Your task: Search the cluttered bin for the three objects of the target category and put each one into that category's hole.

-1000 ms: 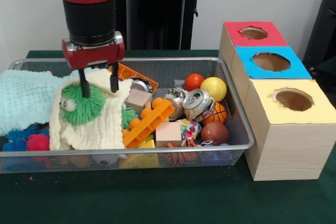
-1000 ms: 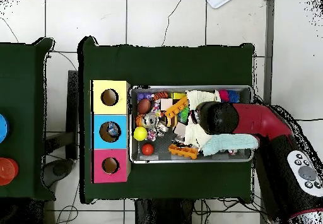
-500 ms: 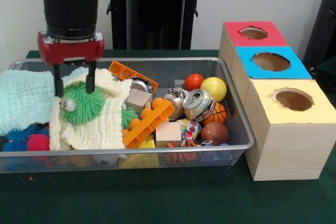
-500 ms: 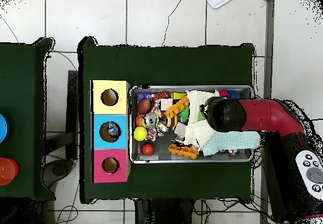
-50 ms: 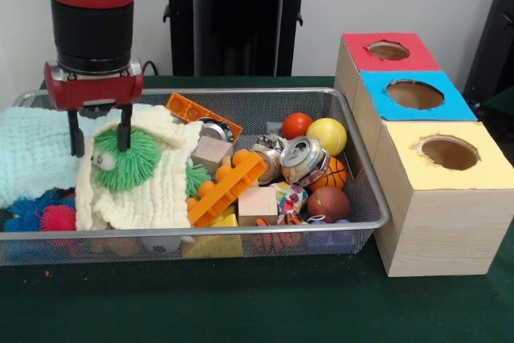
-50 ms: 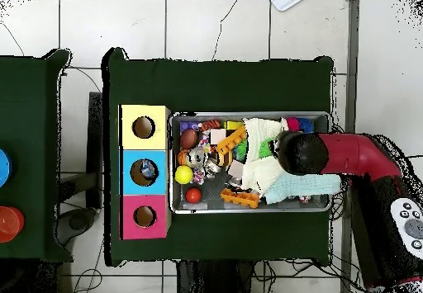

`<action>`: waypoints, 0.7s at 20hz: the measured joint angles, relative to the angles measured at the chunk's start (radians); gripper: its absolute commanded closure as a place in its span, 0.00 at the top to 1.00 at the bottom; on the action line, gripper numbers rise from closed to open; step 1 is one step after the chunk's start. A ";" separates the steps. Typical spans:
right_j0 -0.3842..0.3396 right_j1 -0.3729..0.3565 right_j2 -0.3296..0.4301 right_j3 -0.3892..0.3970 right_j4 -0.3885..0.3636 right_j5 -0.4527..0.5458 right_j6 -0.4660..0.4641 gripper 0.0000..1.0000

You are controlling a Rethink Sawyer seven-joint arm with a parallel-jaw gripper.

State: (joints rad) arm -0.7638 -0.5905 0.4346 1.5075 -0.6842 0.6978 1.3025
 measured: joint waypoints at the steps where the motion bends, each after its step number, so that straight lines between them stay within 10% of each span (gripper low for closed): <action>1: 0.001 0.009 -0.004 0.000 -0.015 0.000 0.000 1.00; 14: 0.004 0.094 -0.042 -0.026 -0.180 -0.103 0.000 1.00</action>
State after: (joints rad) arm -0.7600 -0.4960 0.3923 1.4812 -0.8645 0.5947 1.3027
